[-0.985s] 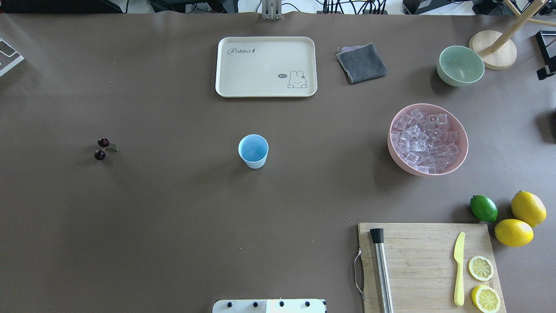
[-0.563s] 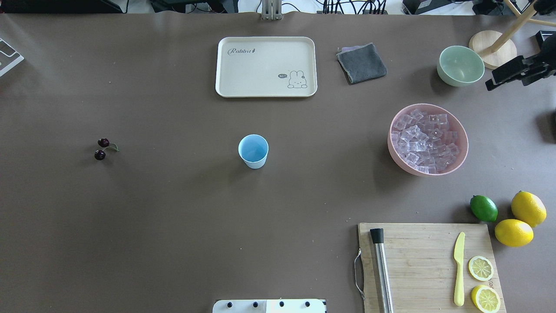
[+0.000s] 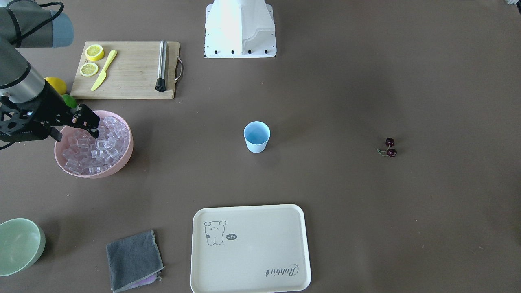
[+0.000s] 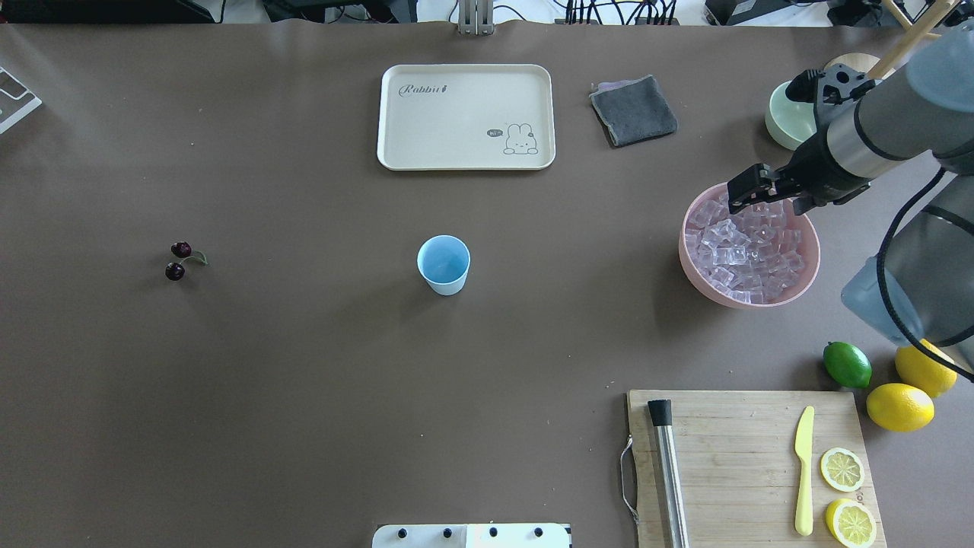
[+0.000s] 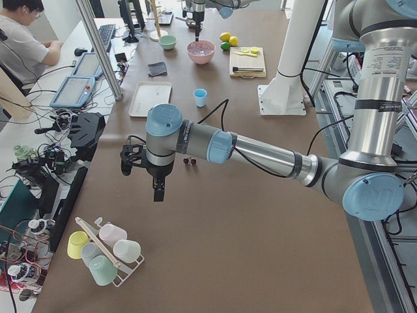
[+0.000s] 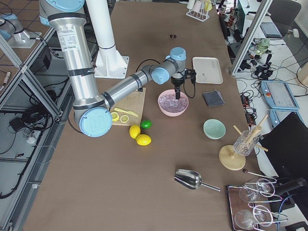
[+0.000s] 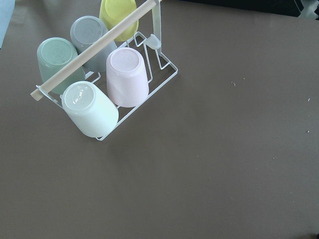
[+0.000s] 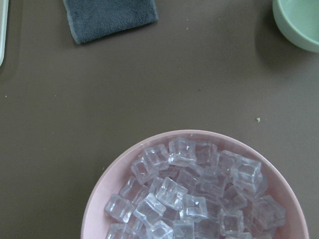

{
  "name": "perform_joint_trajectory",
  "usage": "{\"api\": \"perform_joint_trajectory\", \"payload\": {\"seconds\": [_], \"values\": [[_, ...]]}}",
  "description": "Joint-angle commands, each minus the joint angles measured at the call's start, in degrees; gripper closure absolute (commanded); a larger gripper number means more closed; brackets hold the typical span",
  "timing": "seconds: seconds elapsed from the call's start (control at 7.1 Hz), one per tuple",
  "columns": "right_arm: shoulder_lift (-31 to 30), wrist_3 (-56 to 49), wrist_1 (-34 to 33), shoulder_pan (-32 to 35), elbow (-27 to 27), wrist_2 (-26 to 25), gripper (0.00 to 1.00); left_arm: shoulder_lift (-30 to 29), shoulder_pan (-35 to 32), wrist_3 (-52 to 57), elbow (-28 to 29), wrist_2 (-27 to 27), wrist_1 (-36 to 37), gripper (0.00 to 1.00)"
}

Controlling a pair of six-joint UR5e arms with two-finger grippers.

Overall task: Put ice and cherries in cup
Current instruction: 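Move the right gripper down into the pink bowl of ice cubes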

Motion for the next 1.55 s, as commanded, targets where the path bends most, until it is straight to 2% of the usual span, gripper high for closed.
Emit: {"api": "perform_joint_trajectory", "payload": {"seconds": [0.0, 0.99, 1.41], "values": [[-0.3, 5.57, 2.19, -5.04, -0.65, -6.14, 0.0, 0.7, -0.09, -0.22, 0.05, 0.04, -0.56, 0.02], [-0.74, 12.43, 2.37, -6.27, -2.49, -8.61, 0.0, 0.8, -0.35, -0.4, 0.05, -0.05, -1.53, 0.02], [-0.66, 12.34, 2.37, -7.59, -3.54, -8.87, 0.0, 2.29, -0.44, -0.75, 0.05, -0.05, -5.46, 0.02]]}}
